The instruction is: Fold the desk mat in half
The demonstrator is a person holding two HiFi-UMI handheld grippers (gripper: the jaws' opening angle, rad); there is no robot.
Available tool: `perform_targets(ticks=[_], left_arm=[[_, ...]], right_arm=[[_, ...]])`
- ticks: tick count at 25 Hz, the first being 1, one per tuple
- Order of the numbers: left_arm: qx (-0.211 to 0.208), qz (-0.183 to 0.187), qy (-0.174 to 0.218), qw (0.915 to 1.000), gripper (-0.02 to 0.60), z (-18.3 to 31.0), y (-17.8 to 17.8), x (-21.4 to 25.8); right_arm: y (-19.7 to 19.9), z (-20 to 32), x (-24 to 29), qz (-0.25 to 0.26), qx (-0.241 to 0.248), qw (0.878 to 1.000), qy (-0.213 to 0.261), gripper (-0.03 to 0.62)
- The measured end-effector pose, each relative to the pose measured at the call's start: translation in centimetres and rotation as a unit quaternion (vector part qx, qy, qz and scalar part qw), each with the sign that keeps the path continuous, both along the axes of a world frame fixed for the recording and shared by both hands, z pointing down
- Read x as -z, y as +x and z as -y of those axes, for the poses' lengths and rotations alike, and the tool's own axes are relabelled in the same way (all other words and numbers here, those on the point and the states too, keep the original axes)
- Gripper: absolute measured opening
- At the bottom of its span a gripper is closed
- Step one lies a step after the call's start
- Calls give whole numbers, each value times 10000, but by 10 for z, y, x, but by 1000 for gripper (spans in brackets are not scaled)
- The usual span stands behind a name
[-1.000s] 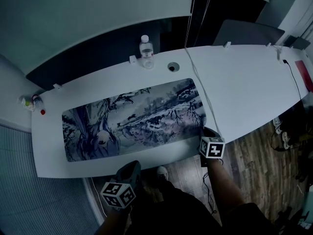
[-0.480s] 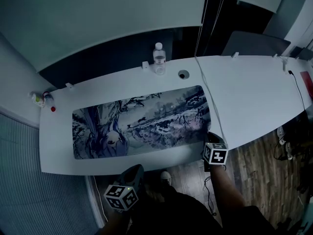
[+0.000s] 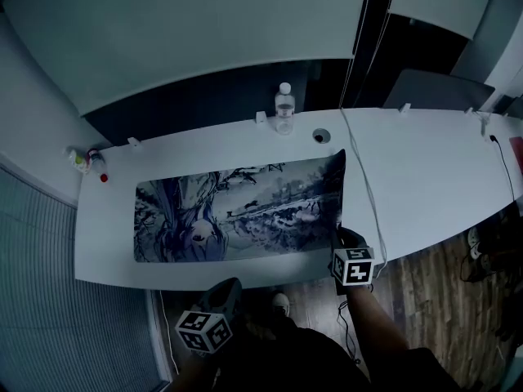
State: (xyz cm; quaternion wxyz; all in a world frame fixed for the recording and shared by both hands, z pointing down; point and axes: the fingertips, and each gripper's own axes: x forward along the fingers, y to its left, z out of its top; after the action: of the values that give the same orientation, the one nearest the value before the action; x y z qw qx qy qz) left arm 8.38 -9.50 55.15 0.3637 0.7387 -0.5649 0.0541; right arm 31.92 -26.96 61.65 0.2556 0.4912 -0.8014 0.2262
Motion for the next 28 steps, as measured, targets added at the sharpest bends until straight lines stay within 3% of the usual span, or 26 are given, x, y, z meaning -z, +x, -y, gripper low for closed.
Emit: perform_targets(ticks=[14,28], left_arm=[[504,100,33,9987,6,-18,-20,11],[741,105,-28,9972,6,-37,-50,8]], right_arm=[[-63,-18,0,241,860,9959,-122,41],[-106,-32,-8,324,1176,9921,-294,42]])
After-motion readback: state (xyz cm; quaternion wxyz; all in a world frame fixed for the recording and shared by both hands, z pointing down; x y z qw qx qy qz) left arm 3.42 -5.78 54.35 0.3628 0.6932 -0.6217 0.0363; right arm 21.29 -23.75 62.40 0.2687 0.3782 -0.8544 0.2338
